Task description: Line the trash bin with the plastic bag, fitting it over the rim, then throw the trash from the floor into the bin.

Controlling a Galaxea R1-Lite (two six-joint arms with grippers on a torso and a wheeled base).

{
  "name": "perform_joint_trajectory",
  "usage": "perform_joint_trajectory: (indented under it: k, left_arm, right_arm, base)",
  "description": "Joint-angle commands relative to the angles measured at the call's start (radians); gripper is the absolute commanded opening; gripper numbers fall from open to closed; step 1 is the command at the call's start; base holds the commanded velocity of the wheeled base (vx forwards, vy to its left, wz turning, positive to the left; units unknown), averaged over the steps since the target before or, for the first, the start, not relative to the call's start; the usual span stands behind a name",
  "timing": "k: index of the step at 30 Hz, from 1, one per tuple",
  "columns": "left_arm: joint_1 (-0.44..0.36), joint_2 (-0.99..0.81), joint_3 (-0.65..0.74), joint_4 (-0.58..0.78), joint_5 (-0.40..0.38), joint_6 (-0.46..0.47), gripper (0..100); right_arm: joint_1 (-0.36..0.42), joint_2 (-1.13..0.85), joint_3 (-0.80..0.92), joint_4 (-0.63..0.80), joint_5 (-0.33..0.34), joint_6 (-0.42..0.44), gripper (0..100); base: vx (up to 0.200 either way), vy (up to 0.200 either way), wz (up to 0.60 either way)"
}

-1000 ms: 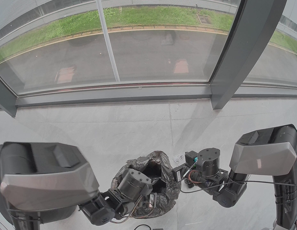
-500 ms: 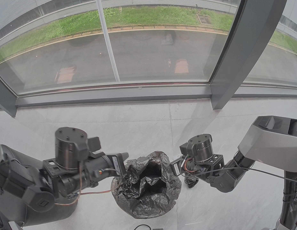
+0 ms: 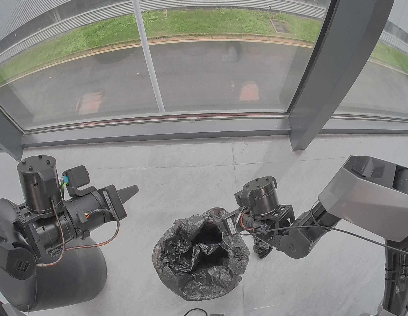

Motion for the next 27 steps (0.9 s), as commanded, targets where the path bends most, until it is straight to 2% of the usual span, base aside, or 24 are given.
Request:
perform_joint_trajectory:
  k: [1,7,12,16,27]
  left_arm:
    - [0.041,0.0,0.0,-0.001,-0.018,0.0,0]
    - [0.076,0.024,-0.006,-0.001,-0.044,-0.002,0]
    - [0.078,0.041,-0.006,-0.001,-0.044,-0.002,0]
    - [0.078,0.047,-0.006,-0.001,-0.044,-0.002,0]
    - [0.078,0.067,-0.006,-0.002,-0.044,-0.004,0]
  right_arm:
    - [0.003,0.034,0.009,0.005,-0.007,0.001,100]
    - [0.003,0.054,0.046,0.003,-0.032,0.0,100]
    - [0.008,0.071,0.063,0.005,-0.037,-0.006,100]
    - [0.008,0.081,0.062,0.008,-0.07,-0.011,100]
    - [0.031,0.132,0.058,0.008,-0.075,-0.029,100]
  base:
    - [0.0,0.0,0.0]
    - [0.0,0.0,0.0]
    - [0.0,0.0,0.0]
    - [0.0,0.0,0.0]
    - [0.0,0.0,0.0]
